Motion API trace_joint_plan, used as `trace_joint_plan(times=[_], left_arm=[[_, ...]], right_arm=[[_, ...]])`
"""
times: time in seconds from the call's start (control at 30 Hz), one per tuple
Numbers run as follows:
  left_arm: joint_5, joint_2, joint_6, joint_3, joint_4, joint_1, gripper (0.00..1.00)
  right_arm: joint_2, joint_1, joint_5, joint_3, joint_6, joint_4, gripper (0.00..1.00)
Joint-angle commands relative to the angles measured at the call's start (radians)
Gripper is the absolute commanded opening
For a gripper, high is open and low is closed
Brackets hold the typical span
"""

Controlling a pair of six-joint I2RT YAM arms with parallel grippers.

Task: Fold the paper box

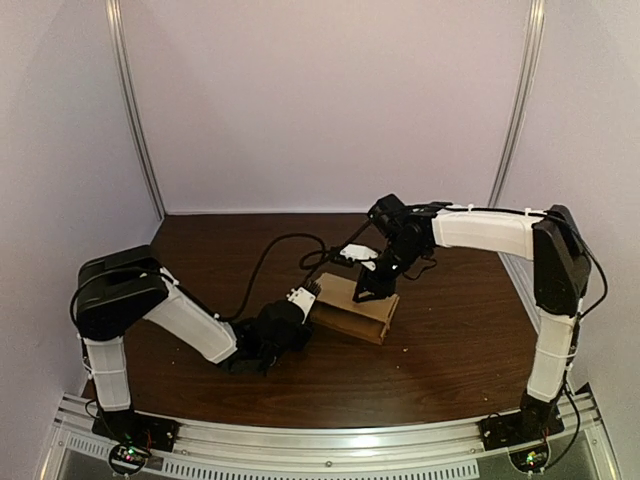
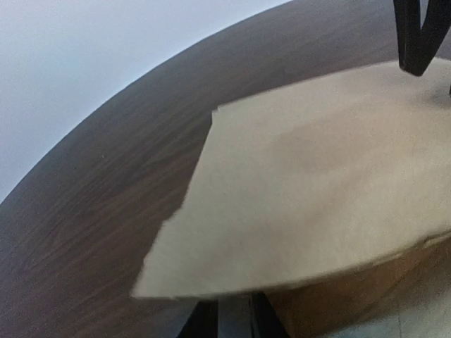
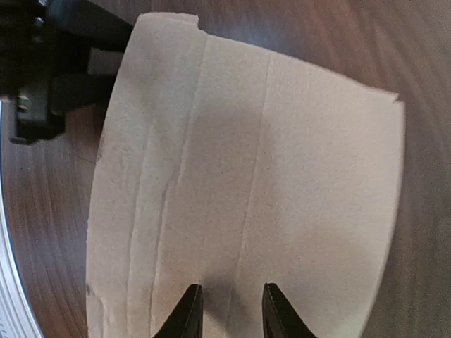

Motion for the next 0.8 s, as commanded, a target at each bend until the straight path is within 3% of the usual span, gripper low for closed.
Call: trace_joint_plan(times=[0.0, 0.23, 0.4, 0.5, 0.57, 0.67, 0.77], left_arm=[[0.001, -0.087, 0.025, -0.076, -0.126, -0.04, 0.21], [-0.059, -0.262, -0.024, -0.197, -0.378, -0.173, 0.26], [-0.074, -0.552, -0.149, -0.32, -0.359, -0.158, 0.3], [0.094, -0.662, -0.209, -0.309, -0.356, -0.02, 0.35], [0.25, -0.653, -0.259, -0.257, -0.369, 0.123, 0.4], [0.502, -0.522, -0.287, -0.102, -0.449, 0.233, 0.42], [0.643, -0.355, -0.285, 0.076, -0.553, 0.264, 0.42]], right_arm=[[0.098, 0.015, 0.03, 0.039, 0.066, -0.087, 0.28], [0.155, 0.019, 0.064, 0.035, 0.079, -0.091, 0.28], [0.137, 0.022, 0.049, 0.037, 0.075, -0.11, 0.29], [0.125, 0.021, 0.05, 0.044, 0.072, -0.118, 0.3], [0.127, 0.021, 0.052, 0.055, 0.066, -0.132, 0.3], [0.123, 0.021, 0.058, 0.048, 0.057, -0.134, 0.3], [0.115, 0.022, 0.045, 0.027, 0.045, -0.124, 0.31]])
